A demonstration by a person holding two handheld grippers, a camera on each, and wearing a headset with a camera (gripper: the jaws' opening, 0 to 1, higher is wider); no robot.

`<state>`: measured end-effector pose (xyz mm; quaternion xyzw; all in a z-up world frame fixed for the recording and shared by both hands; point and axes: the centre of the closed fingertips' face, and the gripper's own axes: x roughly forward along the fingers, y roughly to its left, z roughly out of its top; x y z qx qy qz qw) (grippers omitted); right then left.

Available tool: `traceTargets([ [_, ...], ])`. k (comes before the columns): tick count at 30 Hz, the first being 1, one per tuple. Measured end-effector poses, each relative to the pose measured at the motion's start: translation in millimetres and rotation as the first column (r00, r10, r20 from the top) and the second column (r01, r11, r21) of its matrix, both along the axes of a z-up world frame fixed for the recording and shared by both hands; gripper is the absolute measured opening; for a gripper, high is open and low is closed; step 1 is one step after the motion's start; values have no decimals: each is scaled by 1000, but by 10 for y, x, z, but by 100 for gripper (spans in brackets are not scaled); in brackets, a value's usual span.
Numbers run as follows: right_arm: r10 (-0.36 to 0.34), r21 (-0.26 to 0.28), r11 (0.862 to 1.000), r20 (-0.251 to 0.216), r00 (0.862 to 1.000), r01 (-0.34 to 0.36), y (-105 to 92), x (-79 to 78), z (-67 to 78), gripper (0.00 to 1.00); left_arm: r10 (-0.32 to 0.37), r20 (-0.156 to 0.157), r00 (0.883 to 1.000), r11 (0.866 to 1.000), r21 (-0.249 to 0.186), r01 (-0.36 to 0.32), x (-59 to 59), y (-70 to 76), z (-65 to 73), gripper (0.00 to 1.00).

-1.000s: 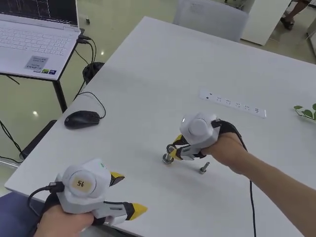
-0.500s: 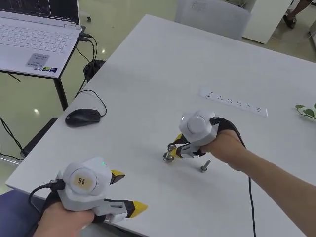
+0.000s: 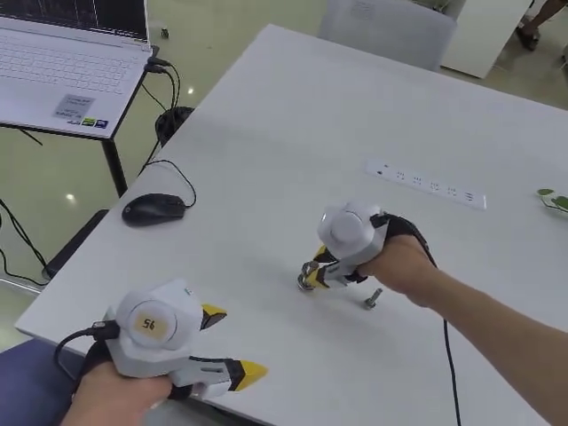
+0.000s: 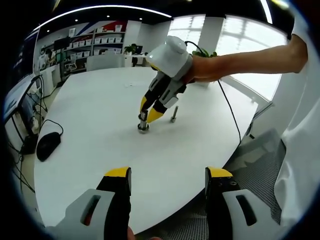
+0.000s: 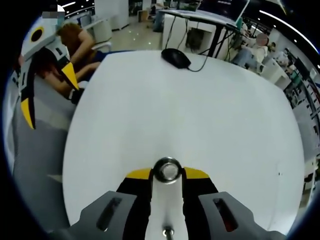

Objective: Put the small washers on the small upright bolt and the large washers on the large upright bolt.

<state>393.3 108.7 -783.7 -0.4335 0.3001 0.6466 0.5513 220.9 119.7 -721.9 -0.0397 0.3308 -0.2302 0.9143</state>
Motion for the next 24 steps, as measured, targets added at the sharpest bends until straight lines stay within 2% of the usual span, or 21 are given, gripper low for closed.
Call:
traceTargets([
  [15,-34,-61,998,-28,999,33,-4,19,-275,24,8,-3,1000,1000,2,-8,-17,35,-12,59],
  [24,-38,-65,997,-25,999,36,-51,7,-246,25,9,-3,1000,1000,3,-9,2,51,-7,59],
])
